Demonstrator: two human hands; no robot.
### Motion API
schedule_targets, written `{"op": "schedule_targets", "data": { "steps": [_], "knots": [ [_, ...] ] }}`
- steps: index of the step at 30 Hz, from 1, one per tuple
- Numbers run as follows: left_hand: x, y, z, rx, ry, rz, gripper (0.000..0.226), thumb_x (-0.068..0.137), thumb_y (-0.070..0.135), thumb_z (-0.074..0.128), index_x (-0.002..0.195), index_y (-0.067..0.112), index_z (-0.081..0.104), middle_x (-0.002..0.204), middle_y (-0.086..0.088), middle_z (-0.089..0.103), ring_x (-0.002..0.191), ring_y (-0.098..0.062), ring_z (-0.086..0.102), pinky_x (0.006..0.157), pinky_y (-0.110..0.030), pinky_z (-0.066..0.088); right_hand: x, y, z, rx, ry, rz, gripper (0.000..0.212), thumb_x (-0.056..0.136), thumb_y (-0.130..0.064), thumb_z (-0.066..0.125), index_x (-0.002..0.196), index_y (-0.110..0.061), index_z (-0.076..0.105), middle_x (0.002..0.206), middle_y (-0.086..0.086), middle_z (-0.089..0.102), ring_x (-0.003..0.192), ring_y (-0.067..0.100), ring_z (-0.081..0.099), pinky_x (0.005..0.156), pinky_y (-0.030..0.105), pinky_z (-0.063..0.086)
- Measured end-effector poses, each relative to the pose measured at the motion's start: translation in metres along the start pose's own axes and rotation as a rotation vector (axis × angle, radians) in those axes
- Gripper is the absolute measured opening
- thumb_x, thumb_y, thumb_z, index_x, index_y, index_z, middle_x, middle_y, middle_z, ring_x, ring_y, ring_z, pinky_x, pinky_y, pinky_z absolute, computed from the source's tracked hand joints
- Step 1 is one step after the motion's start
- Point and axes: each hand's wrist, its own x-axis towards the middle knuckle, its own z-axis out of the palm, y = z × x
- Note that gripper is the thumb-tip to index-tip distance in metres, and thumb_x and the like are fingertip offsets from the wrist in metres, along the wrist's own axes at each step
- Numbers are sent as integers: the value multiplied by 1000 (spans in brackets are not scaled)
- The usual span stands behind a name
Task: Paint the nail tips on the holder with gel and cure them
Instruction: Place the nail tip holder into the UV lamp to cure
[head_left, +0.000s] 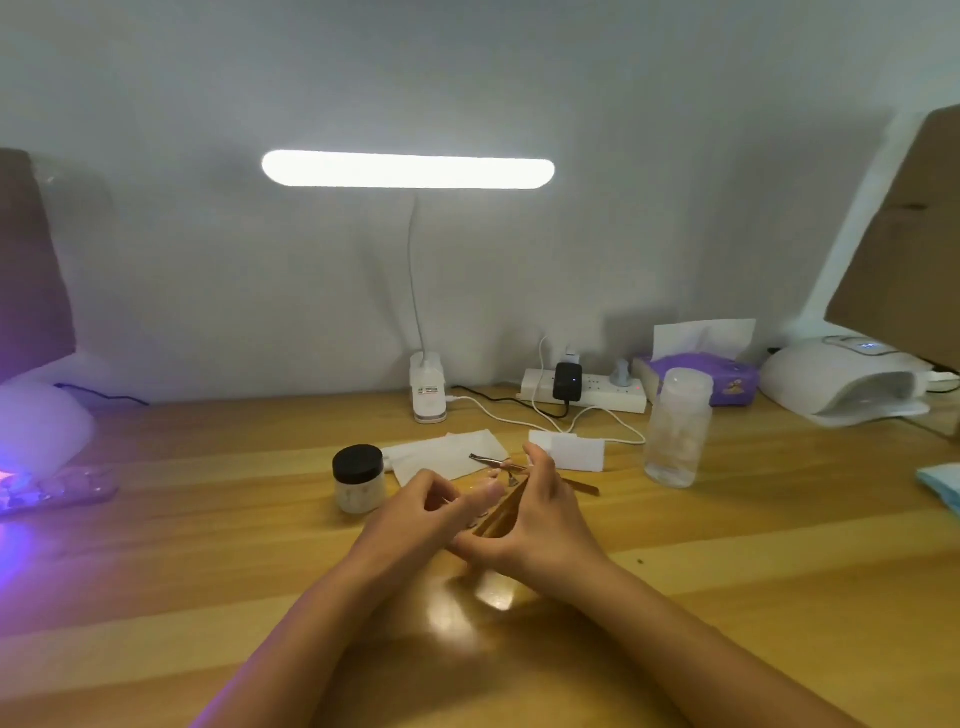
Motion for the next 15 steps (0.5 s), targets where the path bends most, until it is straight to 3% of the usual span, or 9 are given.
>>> {"op": "schedule_targets", "data": {
  "steps": [3, 5, 7, 8, 10, 12, 15],
  "knots": [
    [-2, 1, 0, -48, 5, 52, 84, 47, 94, 42, 98, 30, 59, 93, 8, 65, 84, -5, 61, 66, -21, 42, -28, 13, -35, 120, 45, -82, 127, 48, -80, 74, 140, -51, -8, 154, -13, 19, 136, 7, 25, 108, 27, 32],
    [-3, -2, 3, -31, 69, 88, 81, 49, 94, 38, 92, 29, 63, 85, 7, 68, 76, -4, 63, 68, -25, 46, -51, 22, -68, 185, 100, -153, 124, 38, -87, 72, 133, -65, -6, 144, -33, 23, 124, -12, 28, 101, 21, 28],
    [-3, -5, 6, -9, 114, 103, 80, 51, 95, 35, 85, 28, 65, 80, 14, 69, 70, 0, 63, 69, -29, 45, -62, 40, -107, 220, 240, -193, 122, 38, -87, 74, 132, -68, -1, 129, -52, 23, 120, -25, 29, 95, 18, 27],
    [-3, -5, 6, 1, 117, 108, 81, 51, 95, 35, 84, 28, 66, 77, 17, 68, 69, 2, 62, 69, -29, 44, -60, 54, -129, 223, 331, -198, 119, 41, -86, 75, 133, -66, 3, 128, -51, 26, 121, -24, 31, 95, 17, 28],
    [-2, -4, 8, 17, 119, 103, 82, 51, 94, 35, 84, 28, 68, 74, 16, 69, 69, -1, 64, 69, -29, 44, -43, 95, -174, 254, 515, -117, 116, 44, -82, 77, 137, -56, 12, 138, -29, 35, 126, -8, 39, 98, 23, 34],
    [0, -7, 10, 25, 118, 76, 79, 55, 95, 41, 83, 27, 69, 72, 11, 70, 70, -9, 65, 70, -31, 47, -11, 149, -220, 262, 613, 107, 118, 47, -75, 78, 142, -39, 17, 144, -3, 38, 127, 15, 42, 101, 36, 40],
    [9, -12, 11, 56, 83, 39, 62, 63, 79, 55, 84, 23, 71, 74, 5, 72, 74, -19, 67, 79, -41, 54, 30, 234, -262, 199, 515, 499, 118, 59, -70, 76, 150, -17, 23, 151, 11, 37, 134, 34, 39, 108, 50, 38]
  ]
}}
